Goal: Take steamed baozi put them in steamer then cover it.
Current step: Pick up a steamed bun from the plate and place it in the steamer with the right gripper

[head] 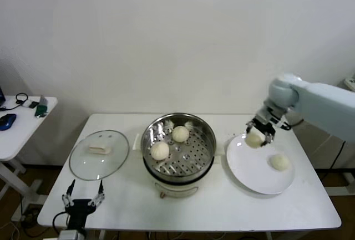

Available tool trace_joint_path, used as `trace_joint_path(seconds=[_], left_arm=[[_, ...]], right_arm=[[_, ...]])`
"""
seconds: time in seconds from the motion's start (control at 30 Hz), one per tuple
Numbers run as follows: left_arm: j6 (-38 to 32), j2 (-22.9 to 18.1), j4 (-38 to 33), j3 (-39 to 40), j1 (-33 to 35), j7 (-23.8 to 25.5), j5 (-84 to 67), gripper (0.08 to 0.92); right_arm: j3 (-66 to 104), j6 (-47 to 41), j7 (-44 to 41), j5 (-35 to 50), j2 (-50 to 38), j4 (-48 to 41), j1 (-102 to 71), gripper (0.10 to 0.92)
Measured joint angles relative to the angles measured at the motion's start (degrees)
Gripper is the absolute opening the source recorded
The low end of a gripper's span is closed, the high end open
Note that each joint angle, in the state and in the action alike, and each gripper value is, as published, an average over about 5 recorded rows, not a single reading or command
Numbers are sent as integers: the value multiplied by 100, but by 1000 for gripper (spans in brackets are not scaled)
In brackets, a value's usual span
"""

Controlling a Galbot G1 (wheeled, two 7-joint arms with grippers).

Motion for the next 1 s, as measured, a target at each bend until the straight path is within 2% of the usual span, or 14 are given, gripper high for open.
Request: trace_joint_path(seconds=[0.4,1.0], left_arm=[[32,22,17,42,16,3,11,823],[76,82,-16,19,25,-1,-26,823]], right_arm=[[115,956,-90,-423,1015,825,491,689],[124,1469,-158,-567,2746,575,-269,693]])
